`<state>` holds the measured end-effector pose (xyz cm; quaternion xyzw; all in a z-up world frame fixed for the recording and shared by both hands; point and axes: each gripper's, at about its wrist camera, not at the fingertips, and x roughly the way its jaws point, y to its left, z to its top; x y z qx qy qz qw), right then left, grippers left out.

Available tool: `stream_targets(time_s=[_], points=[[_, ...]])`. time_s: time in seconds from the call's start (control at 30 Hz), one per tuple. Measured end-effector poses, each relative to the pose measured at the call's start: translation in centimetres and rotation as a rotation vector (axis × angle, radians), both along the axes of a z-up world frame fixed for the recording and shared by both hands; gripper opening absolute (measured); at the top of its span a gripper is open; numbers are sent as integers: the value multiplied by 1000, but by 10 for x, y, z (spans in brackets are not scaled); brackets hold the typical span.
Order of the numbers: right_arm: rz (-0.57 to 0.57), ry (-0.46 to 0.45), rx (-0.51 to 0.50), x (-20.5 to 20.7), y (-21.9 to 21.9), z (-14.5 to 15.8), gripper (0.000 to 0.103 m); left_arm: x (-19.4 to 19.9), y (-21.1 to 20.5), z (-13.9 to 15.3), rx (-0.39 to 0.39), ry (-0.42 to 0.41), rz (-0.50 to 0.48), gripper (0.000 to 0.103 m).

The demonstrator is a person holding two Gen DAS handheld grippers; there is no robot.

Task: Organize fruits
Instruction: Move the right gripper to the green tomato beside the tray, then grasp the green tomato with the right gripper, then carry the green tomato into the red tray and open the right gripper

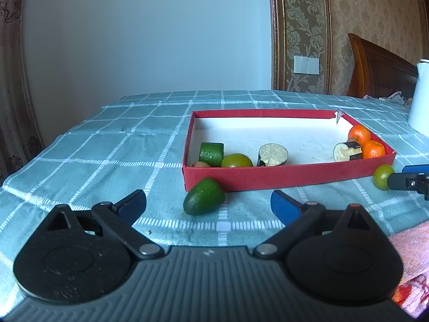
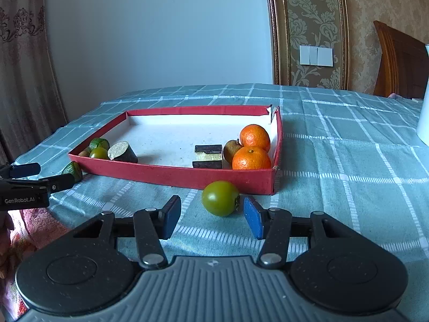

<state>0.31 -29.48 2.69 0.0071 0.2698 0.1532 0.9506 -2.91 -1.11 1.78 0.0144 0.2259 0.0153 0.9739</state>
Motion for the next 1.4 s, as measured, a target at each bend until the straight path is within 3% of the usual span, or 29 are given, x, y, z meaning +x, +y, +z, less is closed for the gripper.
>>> stream_targets(time_s=[0.13, 0.27, 0.33, 0.83, 1.1, 1.4], points=[[-20, 14, -52, 13, 7, 2, 52, -1, 3, 1, -19, -3, -1, 99], [-23, 30, -89, 21, 12, -1, 39, -1, 5, 1, -29, -5, -8, 99], [-21, 40, -96, 23, 13, -3, 37, 0, 6, 1, -37, -4, -11, 99], [-7, 30, -67, 21, 15, -6, 33, 0, 9, 1, -61, -5, -7, 99], [6, -48, -32, 24, 14, 30, 33, 4, 9, 0, -59, 16, 10, 99], [11, -73, -54, 69, 26, 55, 33, 5, 10, -1, -63, 30, 18, 99]])
